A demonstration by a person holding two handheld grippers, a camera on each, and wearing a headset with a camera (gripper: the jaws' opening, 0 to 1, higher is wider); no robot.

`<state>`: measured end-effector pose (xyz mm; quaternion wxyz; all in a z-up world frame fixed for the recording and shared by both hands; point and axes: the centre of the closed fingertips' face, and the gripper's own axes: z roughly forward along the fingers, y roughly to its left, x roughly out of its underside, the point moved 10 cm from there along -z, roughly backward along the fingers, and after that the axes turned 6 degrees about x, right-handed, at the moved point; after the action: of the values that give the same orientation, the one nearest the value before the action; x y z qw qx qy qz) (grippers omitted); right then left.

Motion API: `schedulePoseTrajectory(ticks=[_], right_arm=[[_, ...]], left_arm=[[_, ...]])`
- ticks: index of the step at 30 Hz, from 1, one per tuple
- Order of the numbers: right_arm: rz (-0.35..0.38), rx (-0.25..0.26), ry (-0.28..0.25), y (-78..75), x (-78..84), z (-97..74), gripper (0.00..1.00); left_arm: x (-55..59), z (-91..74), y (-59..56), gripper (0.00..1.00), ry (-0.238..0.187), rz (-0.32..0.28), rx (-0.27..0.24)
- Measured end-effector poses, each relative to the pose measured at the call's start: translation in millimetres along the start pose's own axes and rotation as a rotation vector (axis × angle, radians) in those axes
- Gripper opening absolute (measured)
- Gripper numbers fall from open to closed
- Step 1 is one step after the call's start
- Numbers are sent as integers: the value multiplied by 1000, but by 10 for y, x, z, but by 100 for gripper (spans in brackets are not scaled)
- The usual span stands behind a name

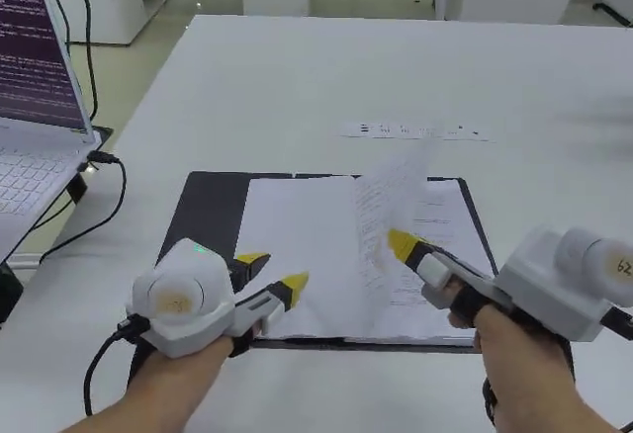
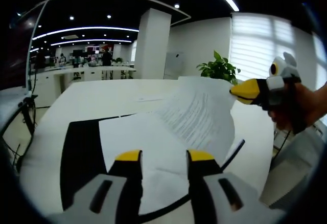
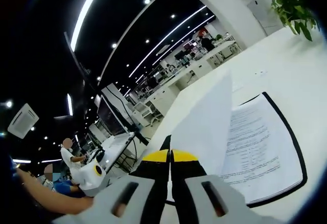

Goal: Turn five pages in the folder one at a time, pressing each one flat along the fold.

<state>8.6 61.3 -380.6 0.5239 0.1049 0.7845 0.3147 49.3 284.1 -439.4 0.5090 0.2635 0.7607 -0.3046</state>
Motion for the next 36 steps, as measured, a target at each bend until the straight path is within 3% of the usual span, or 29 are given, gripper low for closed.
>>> schedulePoseTrajectory(ticks=[7, 15, 26, 36], right_arm=[[-58, -38, 46, 256, 113, 234, 0], [-180, -61, 157, 508, 369, 572, 0], [-266, -49, 293, 581, 758, 937, 0], [-313, -42, 403, 575, 1084, 1087, 0]], left_arm=[[35, -283, 176, 33, -10, -14, -54], [87, -556, 348, 33, -25, -41, -117], [206, -827, 444, 32, -28, -82, -179], [279, -940, 418, 32, -25, -113, -207]])
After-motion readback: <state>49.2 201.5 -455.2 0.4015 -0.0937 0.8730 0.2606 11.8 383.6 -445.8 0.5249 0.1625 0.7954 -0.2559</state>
